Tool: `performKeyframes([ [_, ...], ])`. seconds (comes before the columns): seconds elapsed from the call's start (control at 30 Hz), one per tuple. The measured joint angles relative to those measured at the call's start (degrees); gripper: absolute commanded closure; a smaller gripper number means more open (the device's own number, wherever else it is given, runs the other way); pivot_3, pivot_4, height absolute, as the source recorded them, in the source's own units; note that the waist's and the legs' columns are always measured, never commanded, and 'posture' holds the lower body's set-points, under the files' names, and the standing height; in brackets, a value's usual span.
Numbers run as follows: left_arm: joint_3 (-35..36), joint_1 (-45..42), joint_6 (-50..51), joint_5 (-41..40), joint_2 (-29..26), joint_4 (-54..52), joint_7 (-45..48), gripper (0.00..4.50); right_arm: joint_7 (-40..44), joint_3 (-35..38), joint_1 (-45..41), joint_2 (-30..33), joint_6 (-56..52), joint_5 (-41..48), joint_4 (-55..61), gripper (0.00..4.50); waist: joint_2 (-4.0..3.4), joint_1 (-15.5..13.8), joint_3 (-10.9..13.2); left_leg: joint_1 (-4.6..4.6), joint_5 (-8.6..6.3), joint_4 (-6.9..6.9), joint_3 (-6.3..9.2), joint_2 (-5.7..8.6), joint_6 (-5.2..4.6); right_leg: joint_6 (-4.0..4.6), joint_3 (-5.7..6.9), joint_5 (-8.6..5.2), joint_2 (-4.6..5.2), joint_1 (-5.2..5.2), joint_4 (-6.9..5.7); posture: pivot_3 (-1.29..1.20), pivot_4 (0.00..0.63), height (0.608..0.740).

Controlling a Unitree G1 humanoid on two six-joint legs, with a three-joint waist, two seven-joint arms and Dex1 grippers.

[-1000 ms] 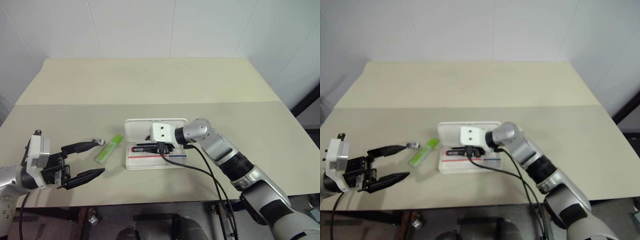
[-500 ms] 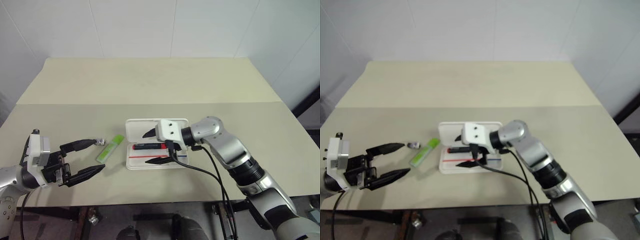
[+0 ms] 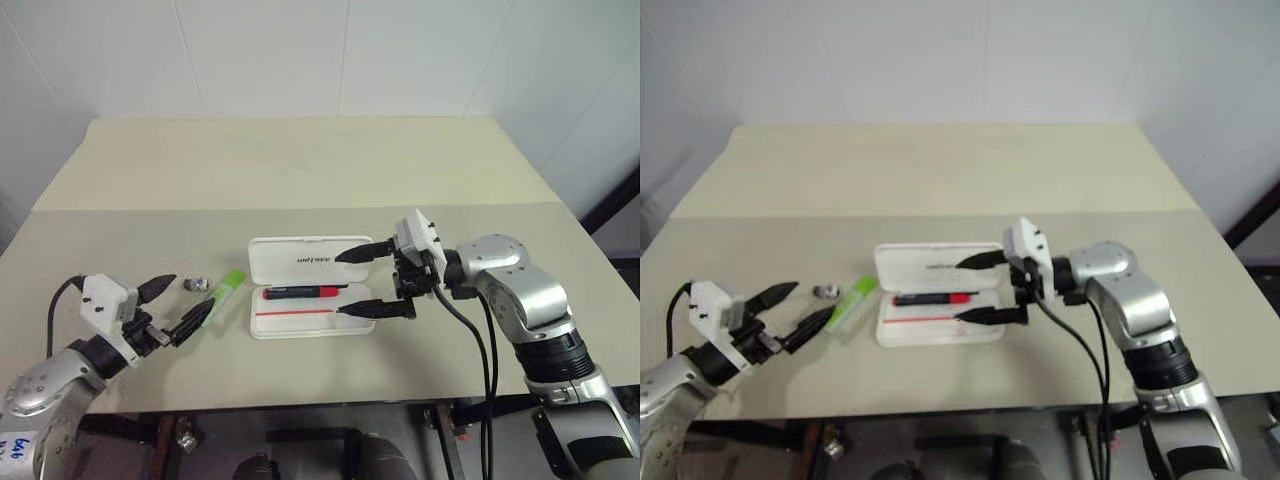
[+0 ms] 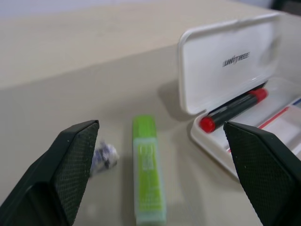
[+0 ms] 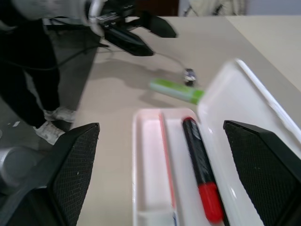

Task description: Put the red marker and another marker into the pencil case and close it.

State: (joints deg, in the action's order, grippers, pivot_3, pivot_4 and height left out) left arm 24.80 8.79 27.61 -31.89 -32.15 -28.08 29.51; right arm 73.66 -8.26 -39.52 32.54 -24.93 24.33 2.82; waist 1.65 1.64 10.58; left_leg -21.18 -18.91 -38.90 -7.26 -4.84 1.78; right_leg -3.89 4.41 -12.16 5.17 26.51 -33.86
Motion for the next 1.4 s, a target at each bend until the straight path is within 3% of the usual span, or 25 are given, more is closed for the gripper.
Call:
performKeyframes([
  [0.43, -3.5, -4.0, 11.0, 0.6, -0.9, 2.1, -5.7, 0.00, -2.0, 3.6, 0.4, 3.1, 0.9, -0.3, -3.5, 0.03, 0.00, -0.2, 0.0, -0.03, 0.00, -0.03, 0.02, 0.01, -0.01, 0.00, 0.03, 0.00, 0.00, 0.00, 0.02, 0.00, 0.150, 0.740],
  [0.73, -7.0, -8.3, 11.6, 3.4, -3.7, 8.9, -4.3, 0.00, -1.2, 11.0, 9.4, 6.6, 0.2, 5.1, -0.3, 0.03, 0.01, -0.1, 0.0, -0.01, -0.02, -0.05, 0.00, 0.02, -0.03, -0.01, 0.02, 0.00, 0.01, -0.01, 0.02, 0.00, 0.150, 0.740],
  [1.27, -12.2, -19.5, 19.5, 4.9, -6.6, 16.9, 1.3, 0.00, -5.0, 11.0, 10.1, 6.5, 0.3, 5.4, 1.7, 0.03, -0.04, -1.4, 0.0, 0.06, 0.06, -0.07, 0.03, 0.07, 0.00, -0.01, 0.01, 0.01, 0.05, -0.05, -0.08, 0.00, 0.150, 0.740],
  [1.4, -12.5, -19.9, 19.9, 5.3, -6.7, 17.4, 1.5, 0.90, -5.8, 11.0, 10.1, 6.5, 0.9, 5.4, 1.7, 0.00, -0.06, -1.5, 0.0, 0.06, 0.07, -0.08, 0.02, 0.08, 0.00, -0.01, 0.01, 0.01, 0.06, -0.06, -0.09, 0.00, 0.150, 0.740],
])
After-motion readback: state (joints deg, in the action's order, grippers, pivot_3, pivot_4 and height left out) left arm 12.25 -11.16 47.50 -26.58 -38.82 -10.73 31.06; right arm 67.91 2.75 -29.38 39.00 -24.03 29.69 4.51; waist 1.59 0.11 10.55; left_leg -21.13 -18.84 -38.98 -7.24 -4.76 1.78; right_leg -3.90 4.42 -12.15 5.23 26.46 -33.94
